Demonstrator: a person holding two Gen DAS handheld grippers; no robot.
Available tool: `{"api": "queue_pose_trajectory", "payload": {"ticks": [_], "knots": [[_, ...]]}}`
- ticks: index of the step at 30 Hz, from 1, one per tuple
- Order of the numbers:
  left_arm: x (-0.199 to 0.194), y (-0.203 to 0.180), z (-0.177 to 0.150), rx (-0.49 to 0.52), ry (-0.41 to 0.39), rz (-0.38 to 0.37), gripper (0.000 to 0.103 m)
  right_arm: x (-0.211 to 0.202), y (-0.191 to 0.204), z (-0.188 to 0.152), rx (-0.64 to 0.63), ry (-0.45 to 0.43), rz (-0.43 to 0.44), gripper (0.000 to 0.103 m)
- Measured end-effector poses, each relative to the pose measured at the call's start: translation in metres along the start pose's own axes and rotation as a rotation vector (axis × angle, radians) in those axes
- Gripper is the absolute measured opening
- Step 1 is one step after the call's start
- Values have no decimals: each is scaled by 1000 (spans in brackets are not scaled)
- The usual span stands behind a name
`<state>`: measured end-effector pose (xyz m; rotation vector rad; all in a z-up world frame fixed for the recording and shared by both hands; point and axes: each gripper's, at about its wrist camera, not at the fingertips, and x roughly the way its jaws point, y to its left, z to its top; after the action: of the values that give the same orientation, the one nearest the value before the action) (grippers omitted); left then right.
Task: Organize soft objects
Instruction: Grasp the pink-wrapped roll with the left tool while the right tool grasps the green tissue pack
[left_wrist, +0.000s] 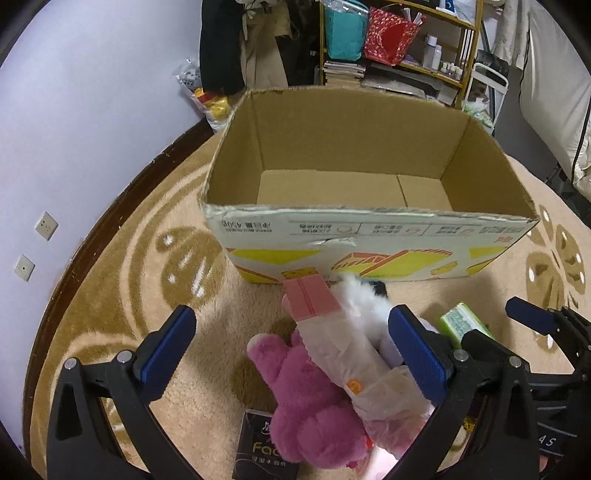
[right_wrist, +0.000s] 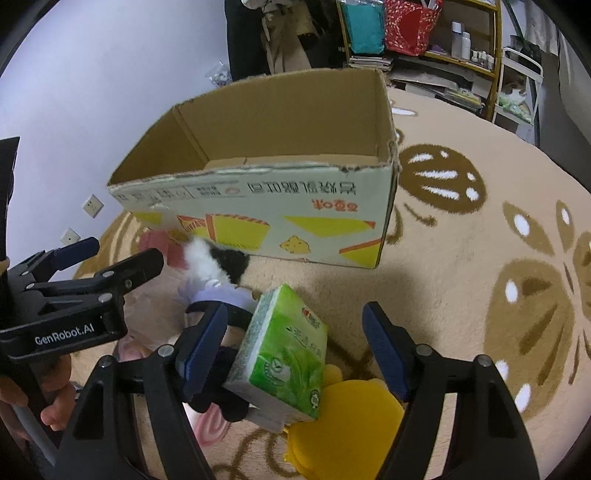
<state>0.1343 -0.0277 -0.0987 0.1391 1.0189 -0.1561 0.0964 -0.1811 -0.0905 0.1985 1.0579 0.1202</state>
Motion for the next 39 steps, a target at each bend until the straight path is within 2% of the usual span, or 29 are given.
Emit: {"api": "queue_pose_trajectory", "payload": {"ticks": [2,4,8,13,15,17,20,23,27,30,36,39], "knots": [[5,-1,0,2,10,2,103,4,-1,0,4,15,-6,79],[8,-1,0,6,14,0,103,7,-2,-1,6,30,-13,72],[11,-4,-1,21,13,25,103,11,-2,-1,14,42,0,72],[10,-10,-3,43,18,11,100,16,-5,-3,27,64,17,72],[9,-15,-4,65,15,-6,88,20,-5,-4,30,72,20,72],[9,-18,-6,75,23,-28,84,21,-5,-6,32,72,20,72],[13,-22,-9,95,33,-32,65,23,-5,-8,41,81,24,72],[15,-29,-13,119,41,-53,52,23,-8,-7,48,84,18,72],[12,-37,-14,158,17,-35,48,25,-11,-4,25,80,-7,72],[13,-36,-14,150,23,-35,48,21,-10,-1,10,66,-33,72],[15,-33,-14,132,35,-41,48,21,-16,1,51,78,-14,72],[16,-33,-15,132,45,-41,48,18,-19,2,42,71,-31,72]]}}
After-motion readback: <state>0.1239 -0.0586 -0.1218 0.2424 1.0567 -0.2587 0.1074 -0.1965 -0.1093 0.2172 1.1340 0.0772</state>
